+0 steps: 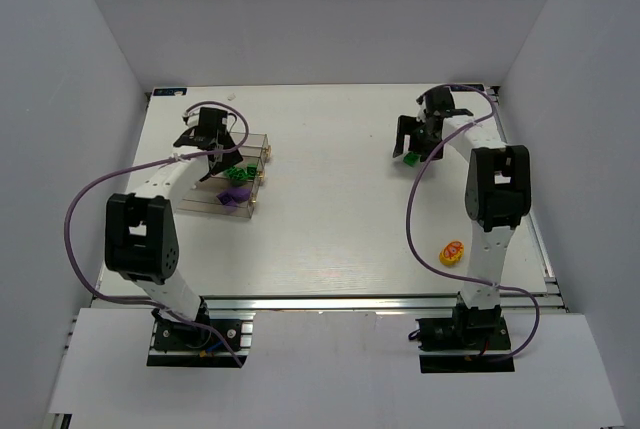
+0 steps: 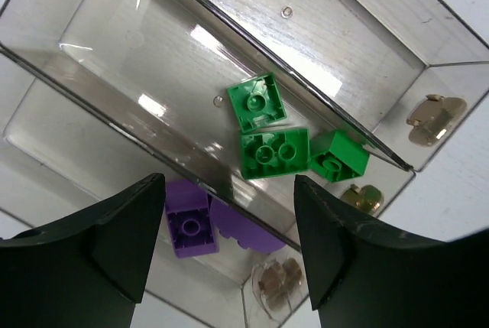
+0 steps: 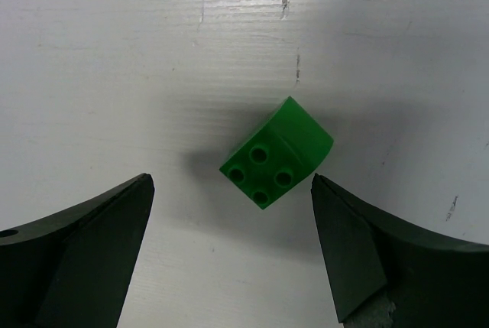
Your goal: Sort the legos into containers by color
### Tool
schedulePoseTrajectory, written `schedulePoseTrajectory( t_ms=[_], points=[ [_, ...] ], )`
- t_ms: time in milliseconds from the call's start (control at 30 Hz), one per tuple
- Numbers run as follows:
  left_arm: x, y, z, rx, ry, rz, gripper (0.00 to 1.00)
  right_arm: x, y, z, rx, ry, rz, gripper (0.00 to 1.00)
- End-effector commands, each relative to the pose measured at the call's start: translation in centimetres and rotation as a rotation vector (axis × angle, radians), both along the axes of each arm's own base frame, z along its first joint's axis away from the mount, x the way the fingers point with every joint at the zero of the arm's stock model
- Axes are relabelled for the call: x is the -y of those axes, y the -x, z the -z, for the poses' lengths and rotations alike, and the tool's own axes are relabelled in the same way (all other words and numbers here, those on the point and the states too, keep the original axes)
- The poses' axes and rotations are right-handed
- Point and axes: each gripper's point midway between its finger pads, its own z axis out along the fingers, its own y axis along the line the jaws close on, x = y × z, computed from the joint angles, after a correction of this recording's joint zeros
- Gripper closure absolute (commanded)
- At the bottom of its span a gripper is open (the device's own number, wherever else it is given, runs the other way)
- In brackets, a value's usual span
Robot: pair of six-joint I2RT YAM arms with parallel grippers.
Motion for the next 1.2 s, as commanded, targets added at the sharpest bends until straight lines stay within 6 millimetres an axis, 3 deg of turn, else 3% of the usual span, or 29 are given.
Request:
schedulePoseTrajectory(
  t_ms=[0,67,133,167,267,300,333,400,433,500,533,600,633,700,733,800,900,933,1033,1067,1167],
  points=[
    [0.0,-0.2,-6.3,0.144,0.033,0.000,0.22,0.5,-1.6,-0.3,0.032,0.057,0.068,0.11],
    [0.0,0.7,-8.7,0.202,0.052,0.002,0.22,0.6,-1.6,0.2,0.026,0.076,0.083,0.12],
    [0.1,1.8,-9.6,0.223,0.073,0.002,0.22,1.2,-1.8,0.7,0.020,0.100,0.116,0.13],
    [0.1,2.6,-11.1,0.267,0.087,-0.002,0.22,1.0,-1.9,0.7,0.022,0.102,0.117,0.16],
    [0.1,4.8,-11.7,0.289,0.116,-0.010,0.22,1.2,-2.2,0.9,0.025,0.111,0.131,0.28],
    [0.0,5.8,-13.1,0.334,0.129,-0.008,0.22,1.3,-2.3,0.9,0.029,0.117,0.135,0.30],
    [0.1,6.7,-12.5,0.321,0.142,-0.006,0.22,1.2,-2.4,1.0,0.029,0.118,0.135,0.37],
    [0.3,8.3,-13.9,0.379,0.171,0.009,0.22,1.3,-2.5,1.1,0.033,0.126,0.130,0.44],
    [0.5,9.1,-14.1,0.385,0.186,0.020,0.22,1.1,-2.4,1.1,0.033,0.129,0.123,0.53],
    [0.7,10.5,-13.7,0.386,0.208,0.026,0.22,1.2,-2.3,0.9,0.038,0.133,0.103,0.62],
    [0.9,11.6,-14.7,0.428,0.223,0.037,0.22,1.1,-2.2,0.9,0.038,0.136,0.091,0.69],
    [1.0,13.0,-14.1,0.429,0.254,0.027,0.22,0.8,-2.0,0.5,0.050,0.136,0.056,0.79],
    [0.9,14.0,-15.1,0.475,0.267,0.026,0.22,0.7,-2.2,0.1,0.071,0.146,0.012,0.88],
    [1.3,15.0,-14.5,0.487,0.309,0.024,0.22,-1.4,-2.6,-1.7,0.139,0.098,-0.093,0.94],
    [1.3,15.8,-15.3,0.535,0.332,0.027,0.22,-3.5,-2.3,-2.5,0.175,0.058,-0.215,0.98],
    [2.2,16.5,-14.6,0.548,0.372,0.071,0.21,-7.5,-1.7,-5.4,0.275,-0.005,-0.408,1.00],
    [3.4,17.6,-14.5,0.586,0.432,0.120,0.20,-14.0,1.3,-9.2,0.393,-0.140,-0.772,1.00],
    [3.5,17.8,-14.6,0.598,0.446,0.125,0.20,-16.0,2.0,-11.4,0.451,-0.207,-0.874,1.00],
    [3.7,18.6,-15.0,0.629,0.474,0.135,0.19,-21.8,5.5,-13.0,0.513,-0.295,-1.142,1.00],
    [3.7,18.8,-15.2,0.639,0.480,0.133,0.19,-24.2,6.0,-14.7,0.585,-0.292,-1.226,1.00],
    [3.7,19.4,-15.4,0.641,0.485,0.136,0.19,-29.6,7.9,-14.3,0.618,-0.300,-1.337,1.00]
  ],
)
